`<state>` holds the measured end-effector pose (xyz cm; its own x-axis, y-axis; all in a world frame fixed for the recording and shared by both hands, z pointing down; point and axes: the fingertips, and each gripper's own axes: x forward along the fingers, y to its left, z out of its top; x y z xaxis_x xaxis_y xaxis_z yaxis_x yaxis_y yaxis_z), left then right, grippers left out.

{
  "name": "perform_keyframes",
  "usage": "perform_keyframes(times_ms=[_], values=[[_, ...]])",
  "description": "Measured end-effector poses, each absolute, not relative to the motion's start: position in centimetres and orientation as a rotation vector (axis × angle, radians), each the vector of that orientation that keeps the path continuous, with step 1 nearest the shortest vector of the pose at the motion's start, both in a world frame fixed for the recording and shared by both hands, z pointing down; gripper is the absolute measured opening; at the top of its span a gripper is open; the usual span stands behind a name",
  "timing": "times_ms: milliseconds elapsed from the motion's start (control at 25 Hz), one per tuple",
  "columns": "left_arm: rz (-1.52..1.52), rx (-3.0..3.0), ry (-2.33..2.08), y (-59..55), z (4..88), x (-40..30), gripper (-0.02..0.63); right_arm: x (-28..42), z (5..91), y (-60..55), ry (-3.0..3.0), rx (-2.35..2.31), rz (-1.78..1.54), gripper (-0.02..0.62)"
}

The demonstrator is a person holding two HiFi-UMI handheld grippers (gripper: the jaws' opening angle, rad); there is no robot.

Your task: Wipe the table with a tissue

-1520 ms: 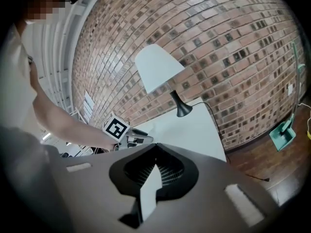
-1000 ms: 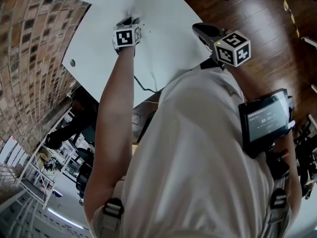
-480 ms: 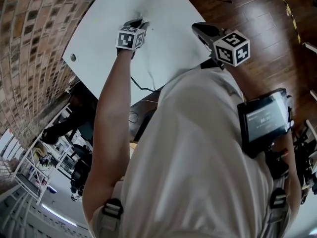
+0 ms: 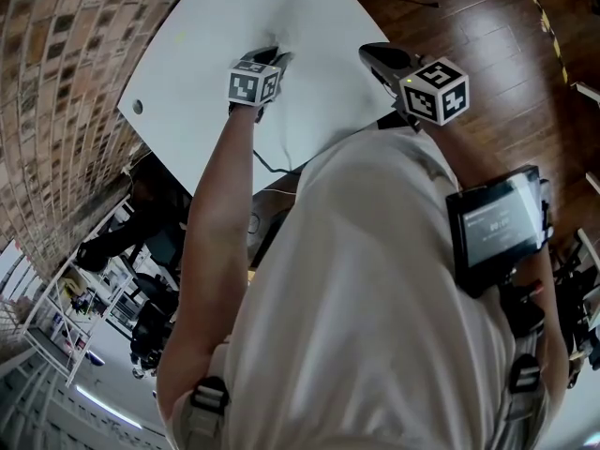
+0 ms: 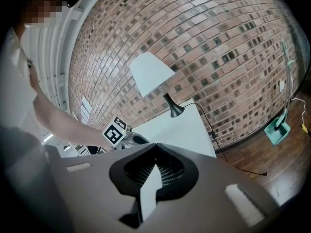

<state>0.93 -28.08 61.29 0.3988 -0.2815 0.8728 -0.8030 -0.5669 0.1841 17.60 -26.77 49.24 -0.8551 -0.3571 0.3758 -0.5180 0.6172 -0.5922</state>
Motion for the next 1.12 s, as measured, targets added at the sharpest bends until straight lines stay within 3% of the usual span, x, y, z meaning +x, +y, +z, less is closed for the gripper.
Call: perform_keyframes(times_ms=[720,960,1120], values=[[0.826,1.932,-0.975,-22.5,60.4,6.8,0.078,17.5,48.9,-27.8,-2.653,0.596,1.051,0.008],[0.468,1.691,-1.377,-22.6,58.0,-2.4,0.078,17.7,49.4,-28.1,-2.65,0.559,1.065,0.008],[0.422,1.52,-1.514,-21.2,59.2,-6.9,0.078,17.7,49.4,-27.9,-2.653,0.539,1.075,0.007]])
